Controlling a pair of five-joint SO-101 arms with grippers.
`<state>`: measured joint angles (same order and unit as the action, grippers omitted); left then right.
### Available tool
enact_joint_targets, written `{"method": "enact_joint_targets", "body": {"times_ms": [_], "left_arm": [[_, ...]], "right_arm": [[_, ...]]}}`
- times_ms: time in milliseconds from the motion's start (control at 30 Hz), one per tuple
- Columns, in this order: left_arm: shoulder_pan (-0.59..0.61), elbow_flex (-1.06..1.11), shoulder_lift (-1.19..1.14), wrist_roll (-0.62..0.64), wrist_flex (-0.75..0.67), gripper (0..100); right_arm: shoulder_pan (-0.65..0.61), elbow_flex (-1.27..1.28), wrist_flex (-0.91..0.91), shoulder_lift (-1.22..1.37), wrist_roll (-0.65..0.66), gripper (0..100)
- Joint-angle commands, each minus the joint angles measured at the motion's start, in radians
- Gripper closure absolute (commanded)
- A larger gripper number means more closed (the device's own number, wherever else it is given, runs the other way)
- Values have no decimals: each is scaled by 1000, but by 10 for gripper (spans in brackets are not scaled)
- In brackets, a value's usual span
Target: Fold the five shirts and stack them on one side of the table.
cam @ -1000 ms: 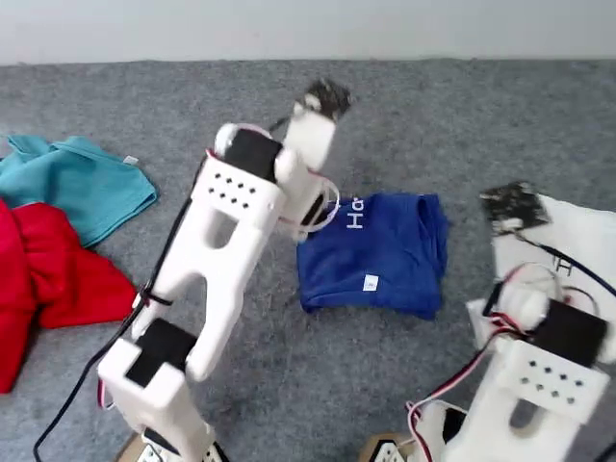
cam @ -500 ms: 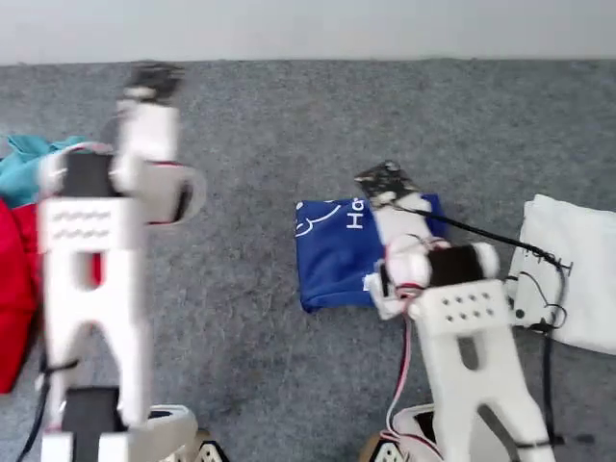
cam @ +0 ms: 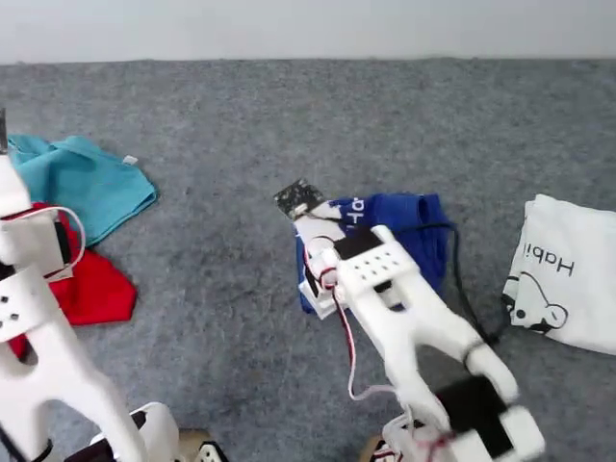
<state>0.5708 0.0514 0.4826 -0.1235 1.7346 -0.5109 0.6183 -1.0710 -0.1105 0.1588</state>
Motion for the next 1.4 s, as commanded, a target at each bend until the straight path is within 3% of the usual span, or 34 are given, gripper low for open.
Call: {"method": "enact_joint_targets", "body": {"times_ms": [0,233,333,500,667,833,1033,1367], "left_arm": [[35,-4,26,-11,18,978],[38,-4,26,-11,18,978],[38,-4,28,-11,18,978],[38,-4,28,-11,18,978],[38,-4,28,-11,18,978],[40,-4,28,-12,18,978],[38,-4,23,-12,18,978],[38,-4,26,-12,18,978]], "right_arm": [[15,-58,21,108,-2,984],[18,-262,-206,67,-2,983],[33,-384,-223,42,18,981],[42,-456,22,82,160,980],[67,-465,300,278,226,980],[113,-592,397,542,230,980],[113,-859,236,688,227,983],[199,-1143,-378,562,215,978]]}}
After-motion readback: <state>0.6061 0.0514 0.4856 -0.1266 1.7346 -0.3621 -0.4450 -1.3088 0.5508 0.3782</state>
